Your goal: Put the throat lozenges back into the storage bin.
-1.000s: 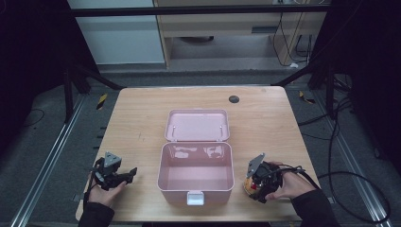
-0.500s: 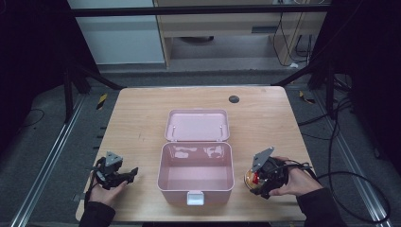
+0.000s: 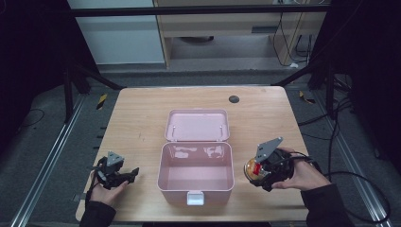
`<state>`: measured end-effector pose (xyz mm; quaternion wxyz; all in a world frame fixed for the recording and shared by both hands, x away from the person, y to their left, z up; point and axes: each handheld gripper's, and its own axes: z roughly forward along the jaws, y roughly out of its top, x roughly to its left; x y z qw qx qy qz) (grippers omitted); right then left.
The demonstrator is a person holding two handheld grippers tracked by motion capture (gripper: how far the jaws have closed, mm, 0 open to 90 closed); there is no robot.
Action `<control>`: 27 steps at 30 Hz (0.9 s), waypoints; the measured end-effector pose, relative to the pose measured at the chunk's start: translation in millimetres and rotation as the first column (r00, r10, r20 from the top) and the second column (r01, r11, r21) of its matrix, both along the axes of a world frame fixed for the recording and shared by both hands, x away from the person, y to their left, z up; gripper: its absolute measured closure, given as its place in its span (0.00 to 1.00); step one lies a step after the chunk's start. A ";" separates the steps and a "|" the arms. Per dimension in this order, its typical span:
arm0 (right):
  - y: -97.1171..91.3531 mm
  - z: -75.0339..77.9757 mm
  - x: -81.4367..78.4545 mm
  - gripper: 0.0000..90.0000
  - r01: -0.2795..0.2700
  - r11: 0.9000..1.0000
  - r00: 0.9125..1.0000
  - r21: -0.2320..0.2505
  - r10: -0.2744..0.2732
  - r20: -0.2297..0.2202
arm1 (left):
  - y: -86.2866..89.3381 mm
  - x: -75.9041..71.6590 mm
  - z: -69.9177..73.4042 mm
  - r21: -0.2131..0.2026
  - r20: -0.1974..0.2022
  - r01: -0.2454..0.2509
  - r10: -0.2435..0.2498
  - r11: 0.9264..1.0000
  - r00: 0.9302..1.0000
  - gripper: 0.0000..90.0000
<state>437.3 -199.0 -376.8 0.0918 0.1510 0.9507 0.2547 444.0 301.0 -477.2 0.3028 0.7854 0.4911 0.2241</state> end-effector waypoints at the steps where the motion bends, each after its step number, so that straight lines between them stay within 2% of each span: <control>1: 0.6 2.8 -0.7 0.23 0.001 1.000 1.000 0.000 -0.001 0.005 | -0.3 -0.1 0.0 -0.001 0.000 0.001 -0.001 1.000 1.000 0.32; 14: 8.1 42.5 -4.9 0.23 -0.018 0.999 0.999 0.036 0.017 0.046 | -2.0 2.1 -1.8 0.006 -0.010 0.012 -0.012 1.000 1.000 0.32; 22: 15.6 57.8 -5.5 0.23 -0.029 0.998 0.997 0.048 0.026 0.067 | -1.4 1.9 -2.1 0.005 -0.009 0.012 -0.012 1.000 1.000 0.32; 27: 22.7 61.7 -3.8 0.23 -0.033 0.998 0.997 0.052 0.029 0.069 | -1.9 2.4 -2.1 0.006 -0.011 0.013 -0.013 1.000 1.000 0.32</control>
